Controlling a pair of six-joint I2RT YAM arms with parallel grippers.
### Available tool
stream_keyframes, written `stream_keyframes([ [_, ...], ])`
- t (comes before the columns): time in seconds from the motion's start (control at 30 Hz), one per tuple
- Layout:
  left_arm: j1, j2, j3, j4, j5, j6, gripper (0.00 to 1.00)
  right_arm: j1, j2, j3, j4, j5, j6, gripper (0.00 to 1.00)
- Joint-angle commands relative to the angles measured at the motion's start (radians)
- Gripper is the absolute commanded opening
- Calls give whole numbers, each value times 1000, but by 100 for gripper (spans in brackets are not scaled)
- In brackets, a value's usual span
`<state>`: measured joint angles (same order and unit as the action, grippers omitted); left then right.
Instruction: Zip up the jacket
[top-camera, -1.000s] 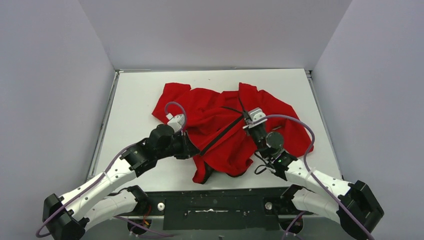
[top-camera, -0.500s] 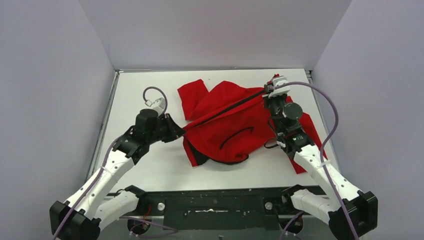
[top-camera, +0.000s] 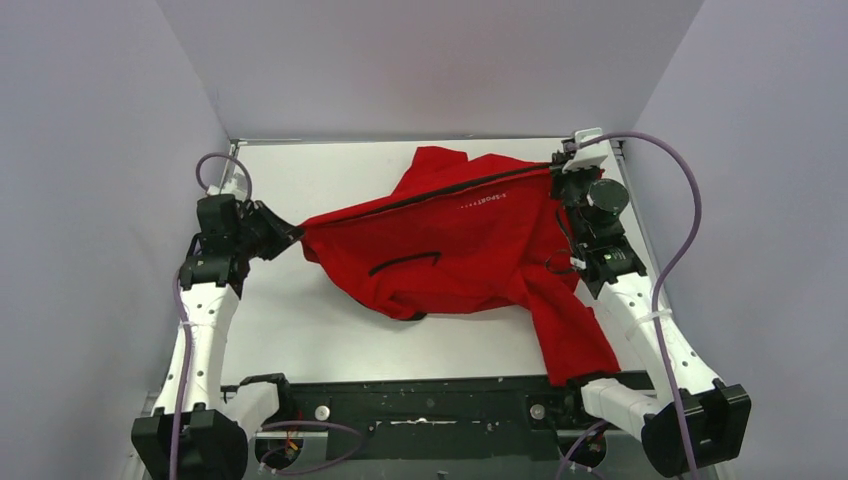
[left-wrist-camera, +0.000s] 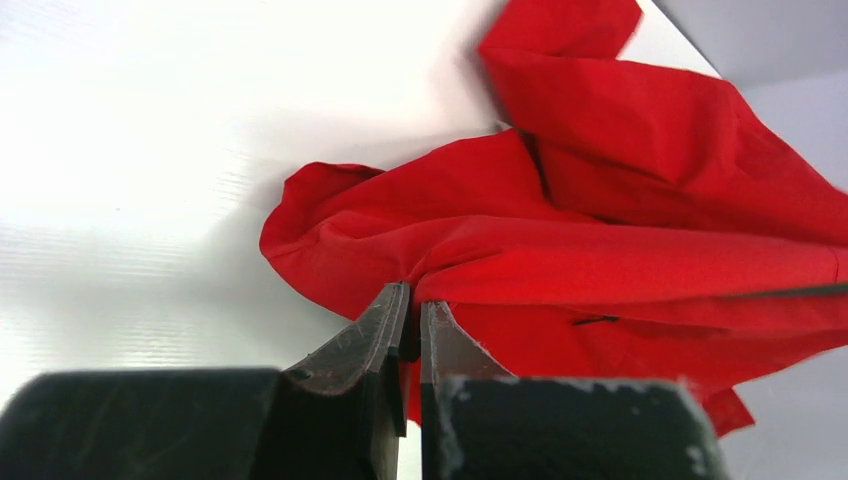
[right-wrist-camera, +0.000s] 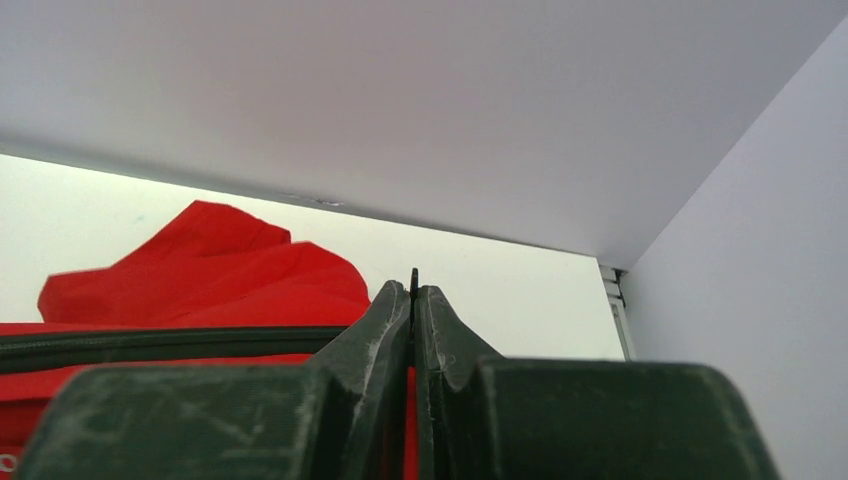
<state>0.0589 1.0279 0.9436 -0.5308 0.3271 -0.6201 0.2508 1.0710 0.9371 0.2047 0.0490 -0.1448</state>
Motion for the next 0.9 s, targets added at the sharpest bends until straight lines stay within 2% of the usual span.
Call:
stream_keyframes([
  [0.0,108,-24,-10,10,-63,-9,0,-93,-50,-20,105,60,36,0],
  [0.17,159,-65,-82,60,-79,-43,0,-155,-73,-98,108,47,107,0],
  [0.5,159,-98,-100,52,-157,-21,0,-209,-106,-233,142,201,188,0],
  [0.87,159,-96,-109,57,-163,-14,0,-248,-146,-262,137,281,237,0],
])
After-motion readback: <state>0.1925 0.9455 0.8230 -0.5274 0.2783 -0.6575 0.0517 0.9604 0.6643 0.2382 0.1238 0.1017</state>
